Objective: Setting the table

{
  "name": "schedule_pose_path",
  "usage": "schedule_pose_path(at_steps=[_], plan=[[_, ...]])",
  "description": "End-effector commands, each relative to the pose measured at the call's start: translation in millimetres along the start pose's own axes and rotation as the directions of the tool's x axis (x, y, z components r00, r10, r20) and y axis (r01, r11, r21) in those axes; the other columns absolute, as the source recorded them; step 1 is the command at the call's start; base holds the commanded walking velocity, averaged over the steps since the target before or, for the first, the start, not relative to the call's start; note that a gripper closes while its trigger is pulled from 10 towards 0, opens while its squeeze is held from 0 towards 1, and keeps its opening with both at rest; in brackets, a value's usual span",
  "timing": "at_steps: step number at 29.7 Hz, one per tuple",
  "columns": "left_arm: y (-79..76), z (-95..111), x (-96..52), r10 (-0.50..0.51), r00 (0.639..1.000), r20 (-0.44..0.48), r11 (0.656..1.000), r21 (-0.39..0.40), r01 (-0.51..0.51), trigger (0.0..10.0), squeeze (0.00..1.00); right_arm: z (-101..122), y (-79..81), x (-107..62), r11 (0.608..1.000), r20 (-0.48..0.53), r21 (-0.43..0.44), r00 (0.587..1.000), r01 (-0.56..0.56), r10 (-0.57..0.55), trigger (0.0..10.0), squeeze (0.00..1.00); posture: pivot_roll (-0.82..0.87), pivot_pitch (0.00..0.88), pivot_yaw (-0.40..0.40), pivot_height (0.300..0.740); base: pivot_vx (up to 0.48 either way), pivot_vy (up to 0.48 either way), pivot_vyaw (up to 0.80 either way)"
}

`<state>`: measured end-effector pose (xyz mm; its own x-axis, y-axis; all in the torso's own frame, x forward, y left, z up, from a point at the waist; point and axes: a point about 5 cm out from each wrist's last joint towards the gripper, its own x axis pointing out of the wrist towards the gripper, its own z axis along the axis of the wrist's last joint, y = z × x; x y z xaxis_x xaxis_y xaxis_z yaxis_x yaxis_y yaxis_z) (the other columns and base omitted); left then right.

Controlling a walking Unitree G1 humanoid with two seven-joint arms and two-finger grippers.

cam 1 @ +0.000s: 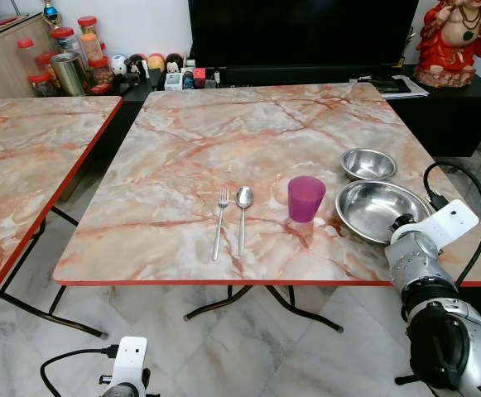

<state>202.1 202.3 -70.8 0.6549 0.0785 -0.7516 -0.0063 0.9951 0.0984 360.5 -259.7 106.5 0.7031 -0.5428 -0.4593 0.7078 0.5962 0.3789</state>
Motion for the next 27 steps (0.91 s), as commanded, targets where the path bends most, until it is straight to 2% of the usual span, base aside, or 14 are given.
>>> schedule_pose_path(at_steps=[1,27], plan=[[-0.1,-1.7,-0.4,-0.009,1.0,-0.006,1.0,0.017,0.009,10.0,0.0,0.1,3.0,-0.6,1.0,-0.011,0.022,1.0,0.009,-0.009,0.0,0.0,0.0,0.002,0.034,0.74,0.0,0.0,0.0],[-3.8,-2.8,-0.4,-0.034,0.999,-0.013,0.999,0.008,0.034,10.0,0.0,3.8,4.9,-1.7,0.996,-0.004,0.077,0.999,0.047,-0.047,0.0,0.0,0.01,0.0,0.034,0.74,0.0,0.0,0.0]])
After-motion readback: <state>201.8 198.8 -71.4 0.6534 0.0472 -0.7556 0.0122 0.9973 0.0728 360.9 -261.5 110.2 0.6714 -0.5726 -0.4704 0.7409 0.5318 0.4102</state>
